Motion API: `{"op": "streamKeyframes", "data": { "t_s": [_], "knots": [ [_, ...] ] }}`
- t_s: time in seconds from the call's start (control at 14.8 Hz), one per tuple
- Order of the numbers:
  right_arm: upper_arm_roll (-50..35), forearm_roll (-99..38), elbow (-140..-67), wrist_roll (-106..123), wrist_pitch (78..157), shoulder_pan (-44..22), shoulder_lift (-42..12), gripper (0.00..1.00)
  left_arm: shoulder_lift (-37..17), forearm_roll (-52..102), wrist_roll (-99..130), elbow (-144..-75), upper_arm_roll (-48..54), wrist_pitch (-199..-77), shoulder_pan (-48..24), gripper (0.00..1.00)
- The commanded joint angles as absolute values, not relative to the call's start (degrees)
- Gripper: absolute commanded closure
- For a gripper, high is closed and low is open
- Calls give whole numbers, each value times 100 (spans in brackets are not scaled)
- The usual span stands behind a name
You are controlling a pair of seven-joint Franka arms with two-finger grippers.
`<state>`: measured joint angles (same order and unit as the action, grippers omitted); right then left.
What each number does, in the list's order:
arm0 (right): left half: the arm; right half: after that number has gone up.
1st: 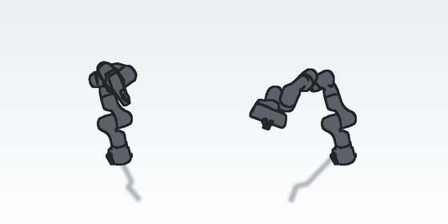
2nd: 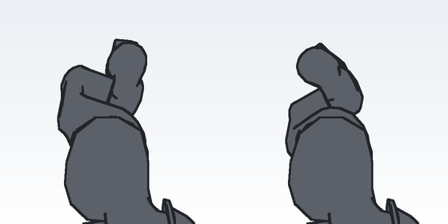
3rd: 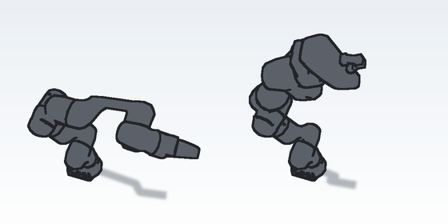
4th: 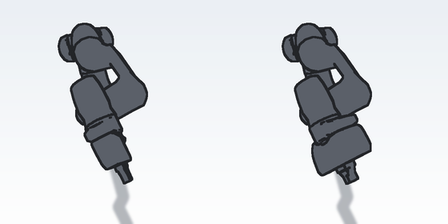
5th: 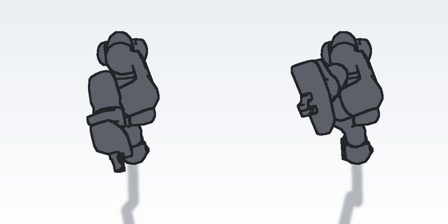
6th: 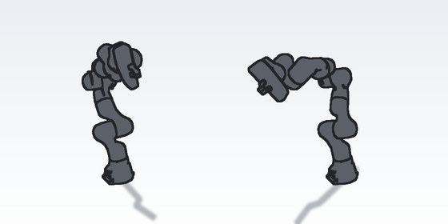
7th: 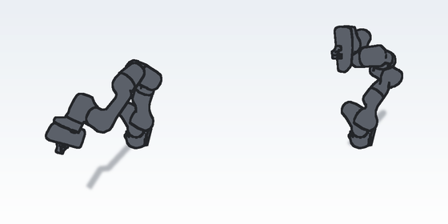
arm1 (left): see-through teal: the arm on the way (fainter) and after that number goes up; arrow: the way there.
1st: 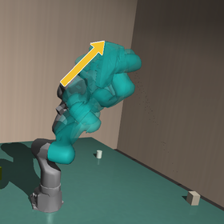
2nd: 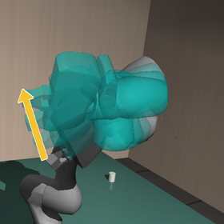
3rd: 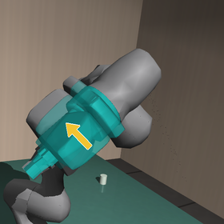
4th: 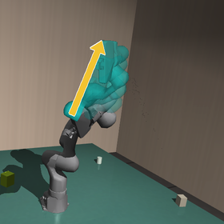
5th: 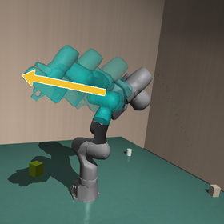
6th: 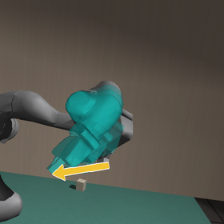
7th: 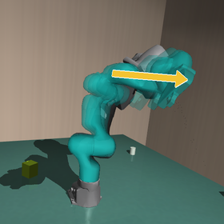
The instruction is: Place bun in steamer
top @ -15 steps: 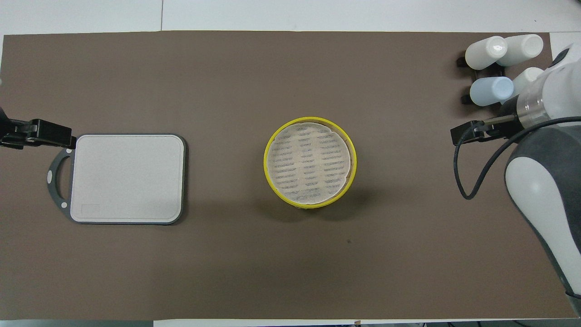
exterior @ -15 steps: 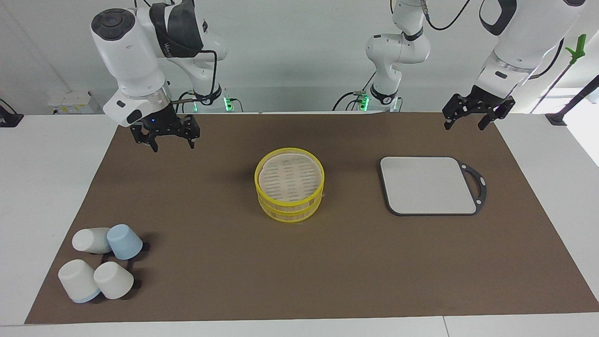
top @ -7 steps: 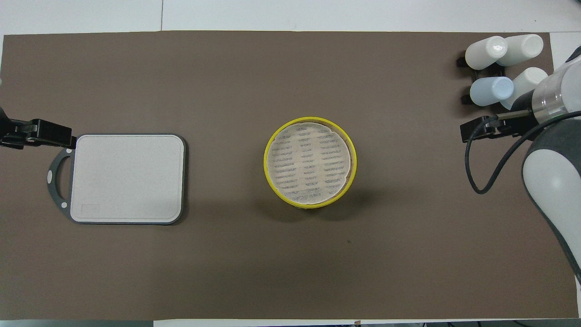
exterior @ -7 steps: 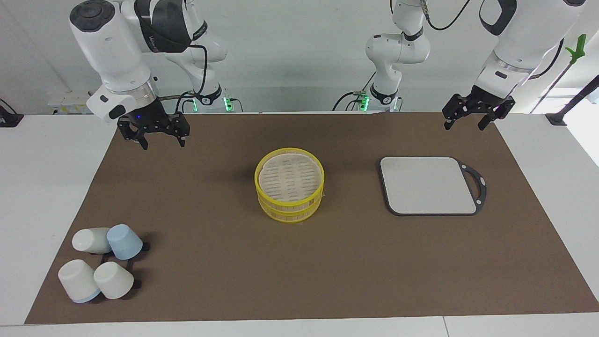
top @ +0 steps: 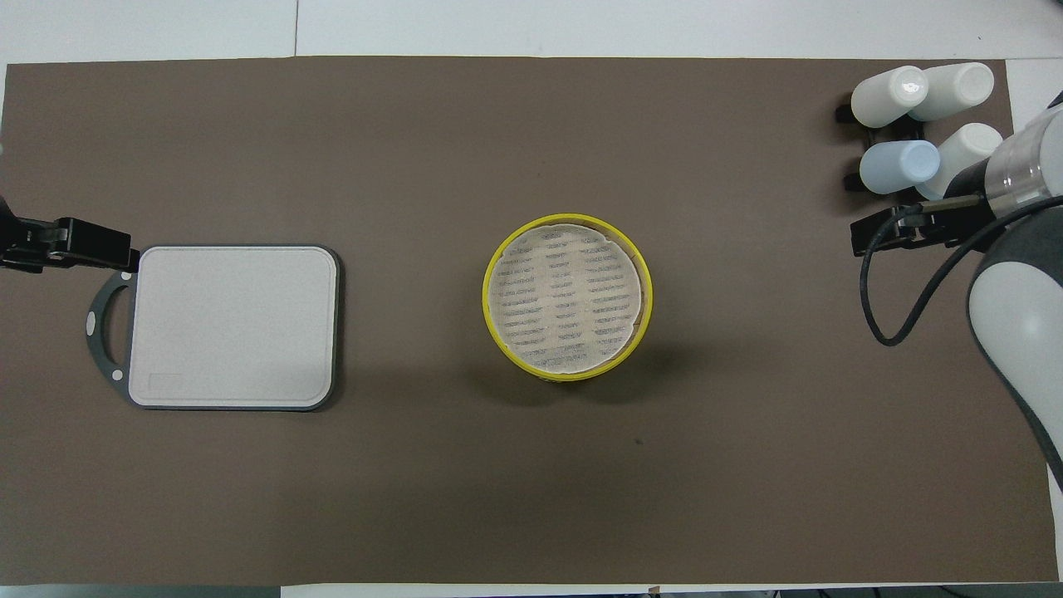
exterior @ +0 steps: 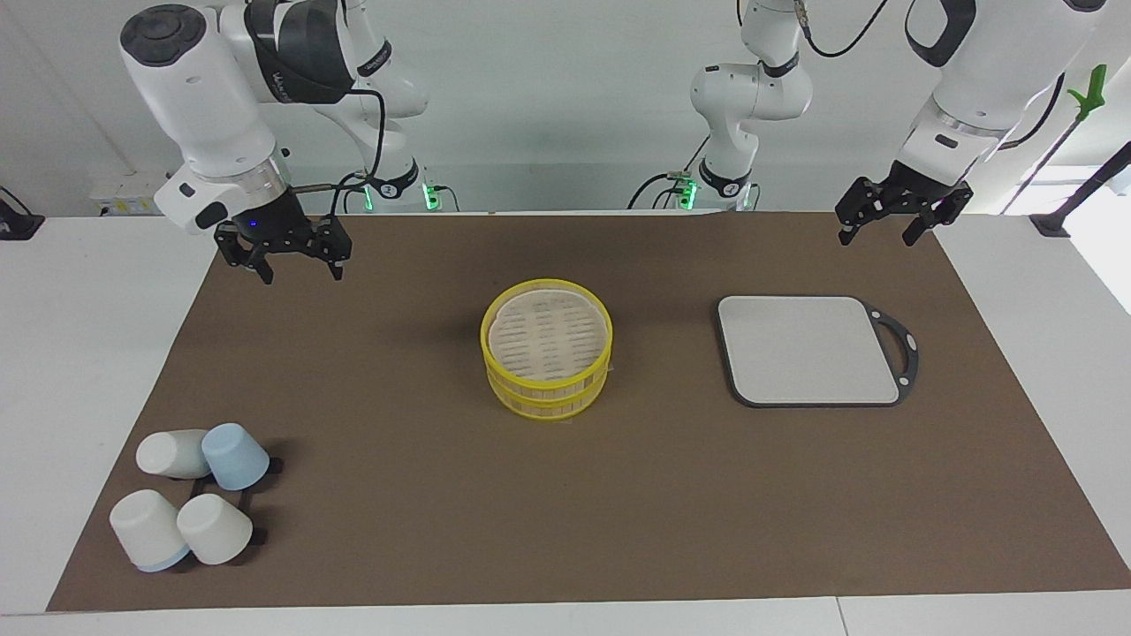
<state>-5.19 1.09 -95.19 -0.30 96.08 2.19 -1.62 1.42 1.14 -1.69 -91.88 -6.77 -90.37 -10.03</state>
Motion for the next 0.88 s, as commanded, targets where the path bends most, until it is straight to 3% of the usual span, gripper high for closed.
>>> {"op": "streamKeyframes", "data": {
  "t_s": [0.0,0.81],
  "knots": [
    [-571,17,-9466,141,9457,316,-185,0,316,185,-158,-9404,-703,-9176,-1020,0],
    [-571,26,-9536,79,9272,316,-141,0,316,185,-149,-9396,-703,-9167,-1046,0]
  ]
}}
